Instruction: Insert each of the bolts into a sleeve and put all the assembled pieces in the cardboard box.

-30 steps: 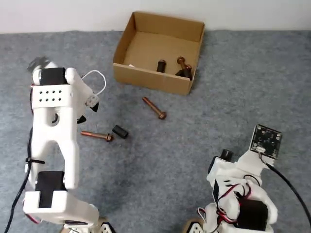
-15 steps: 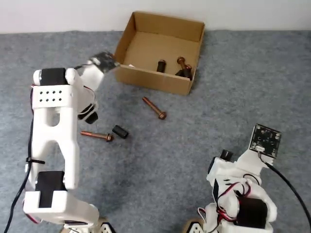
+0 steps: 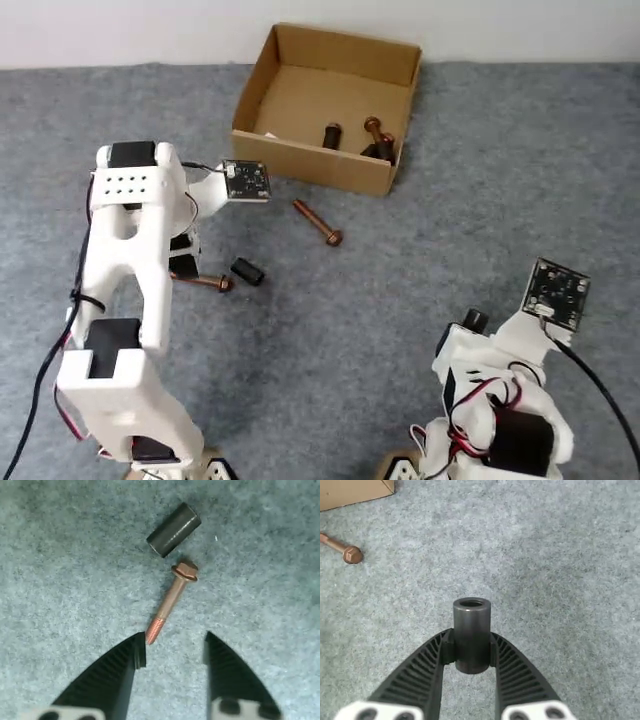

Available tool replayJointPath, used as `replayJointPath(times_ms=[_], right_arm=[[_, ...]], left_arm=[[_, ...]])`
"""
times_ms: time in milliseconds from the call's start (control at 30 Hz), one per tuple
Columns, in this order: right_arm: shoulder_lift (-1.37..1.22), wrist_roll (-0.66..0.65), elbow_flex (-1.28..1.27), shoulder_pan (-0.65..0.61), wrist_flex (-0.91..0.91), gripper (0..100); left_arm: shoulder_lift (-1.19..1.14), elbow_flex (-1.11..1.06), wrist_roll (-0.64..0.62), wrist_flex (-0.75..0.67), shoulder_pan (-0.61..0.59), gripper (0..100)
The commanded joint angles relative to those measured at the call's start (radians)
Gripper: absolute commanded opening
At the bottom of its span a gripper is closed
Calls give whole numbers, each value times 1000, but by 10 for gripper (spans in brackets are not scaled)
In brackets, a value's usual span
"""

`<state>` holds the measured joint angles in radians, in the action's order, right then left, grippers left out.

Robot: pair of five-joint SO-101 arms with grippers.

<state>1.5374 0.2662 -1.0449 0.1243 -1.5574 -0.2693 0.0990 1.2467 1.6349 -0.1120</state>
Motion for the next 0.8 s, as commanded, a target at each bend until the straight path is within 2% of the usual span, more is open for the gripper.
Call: replayJointPath(times_ms=[0, 267, 767], right_arm=[[-7, -15, 6, 12, 22, 8], [-7, -15, 6, 12, 22, 8], [-7, -18, 5, 12, 21, 8]], left_arm=[[6, 8, 23, 11, 12, 228], [-54, 8, 23, -57, 58, 228], [-255, 58, 17, -169, 54, 224]])
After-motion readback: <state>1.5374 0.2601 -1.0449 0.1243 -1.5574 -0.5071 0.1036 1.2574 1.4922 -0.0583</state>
